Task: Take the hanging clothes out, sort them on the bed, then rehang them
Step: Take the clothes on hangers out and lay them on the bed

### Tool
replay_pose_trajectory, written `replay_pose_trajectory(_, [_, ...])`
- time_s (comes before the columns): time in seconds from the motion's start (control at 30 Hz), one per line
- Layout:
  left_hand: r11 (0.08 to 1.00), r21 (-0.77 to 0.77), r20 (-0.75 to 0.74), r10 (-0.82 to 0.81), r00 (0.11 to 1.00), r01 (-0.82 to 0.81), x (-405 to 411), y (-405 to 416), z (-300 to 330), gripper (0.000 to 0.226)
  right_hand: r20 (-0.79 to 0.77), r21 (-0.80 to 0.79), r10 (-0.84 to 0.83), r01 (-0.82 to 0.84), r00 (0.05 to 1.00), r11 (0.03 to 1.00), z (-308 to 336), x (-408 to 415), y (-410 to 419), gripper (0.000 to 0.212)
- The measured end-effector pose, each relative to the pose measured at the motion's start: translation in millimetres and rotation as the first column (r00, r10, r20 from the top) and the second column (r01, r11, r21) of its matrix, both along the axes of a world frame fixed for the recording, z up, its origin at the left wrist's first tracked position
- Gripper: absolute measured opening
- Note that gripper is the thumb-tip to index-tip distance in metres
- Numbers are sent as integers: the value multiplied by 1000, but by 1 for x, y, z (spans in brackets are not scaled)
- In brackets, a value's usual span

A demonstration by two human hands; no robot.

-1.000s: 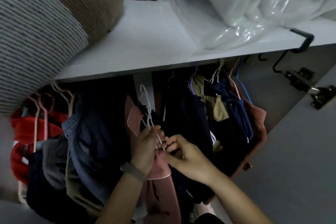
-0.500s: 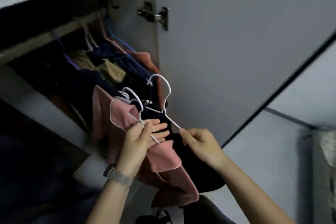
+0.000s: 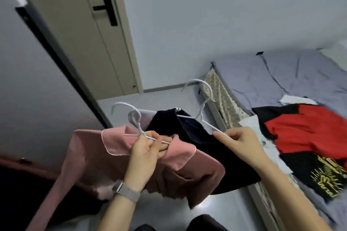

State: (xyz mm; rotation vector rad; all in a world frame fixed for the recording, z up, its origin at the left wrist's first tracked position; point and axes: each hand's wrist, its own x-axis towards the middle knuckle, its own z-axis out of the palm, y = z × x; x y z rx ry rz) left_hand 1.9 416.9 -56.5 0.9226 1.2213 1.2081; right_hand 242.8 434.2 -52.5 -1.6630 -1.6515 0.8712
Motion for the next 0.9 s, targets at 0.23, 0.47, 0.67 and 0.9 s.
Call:
replay_pose_trajectory(0.23, [995,-16,-139,-102,985,101,175,60,-14,26,-2,67,-320,319,947,945,-1,163,2,65])
replay_pose_trajectory(0.47, [965,-2,-232,-256,938,263,282,134,-14,30,-35,80,-539,540,842,838,1,269,33,40])
replay_pose_trajectory(0.67, [884,-38,-247,-459,853,465,365,204,-29,9,-100,50,-752,759,651,650,-6,359,75,39])
replay_pose_trajectory(0.9, [803,-34,-247,-584,774,595,450,269,-17,13,-102,52,-855,861,509,507,50,456,114,26])
